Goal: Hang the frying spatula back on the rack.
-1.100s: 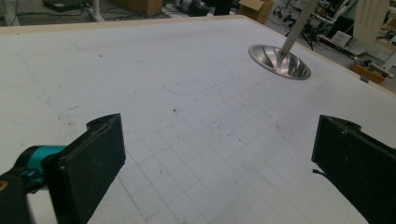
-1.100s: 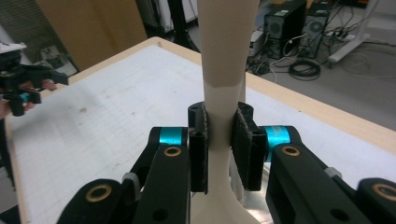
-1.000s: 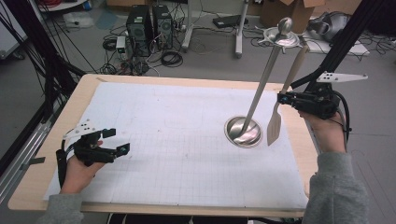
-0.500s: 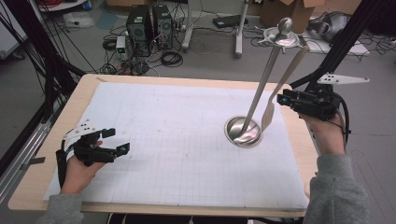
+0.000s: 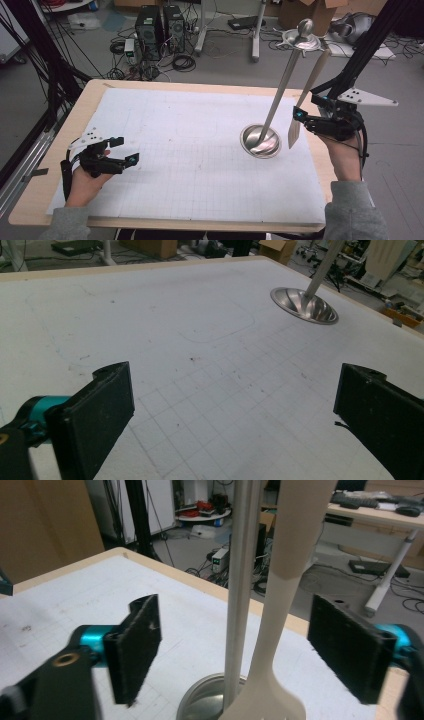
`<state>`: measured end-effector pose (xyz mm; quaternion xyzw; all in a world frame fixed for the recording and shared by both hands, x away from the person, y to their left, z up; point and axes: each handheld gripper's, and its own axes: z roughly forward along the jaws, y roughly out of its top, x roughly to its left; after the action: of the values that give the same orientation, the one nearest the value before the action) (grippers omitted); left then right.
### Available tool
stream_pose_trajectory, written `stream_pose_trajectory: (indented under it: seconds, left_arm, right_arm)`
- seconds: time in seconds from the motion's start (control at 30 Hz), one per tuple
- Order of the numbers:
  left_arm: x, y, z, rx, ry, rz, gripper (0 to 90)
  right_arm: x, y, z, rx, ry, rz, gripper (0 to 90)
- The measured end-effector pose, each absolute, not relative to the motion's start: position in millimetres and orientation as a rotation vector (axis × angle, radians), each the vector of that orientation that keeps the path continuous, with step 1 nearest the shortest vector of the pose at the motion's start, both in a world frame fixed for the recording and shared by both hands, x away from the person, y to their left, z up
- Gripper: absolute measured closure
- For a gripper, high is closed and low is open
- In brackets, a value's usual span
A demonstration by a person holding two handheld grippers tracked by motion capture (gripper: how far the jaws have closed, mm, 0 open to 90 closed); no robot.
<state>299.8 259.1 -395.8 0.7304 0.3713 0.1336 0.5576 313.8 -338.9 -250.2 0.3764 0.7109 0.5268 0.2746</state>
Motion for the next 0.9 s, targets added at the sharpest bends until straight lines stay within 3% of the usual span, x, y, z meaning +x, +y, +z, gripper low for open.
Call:
stream_pose_trajectory:
  seconds: [0.17,0.9]
  left_arm:
    - [300.1,258.7,-395.9,1.718,0.872,0.306,3.3]
    - [299.0,260.7,-393.2,1.703,0.858,0.316,3.3]
  right_arm:
    - [300.2,-327.9,-254.2,0.988,1.901,1.408,11.4]
    - [267.4,-299.5,-290.0,0.825,2.017,1.488,11.4]
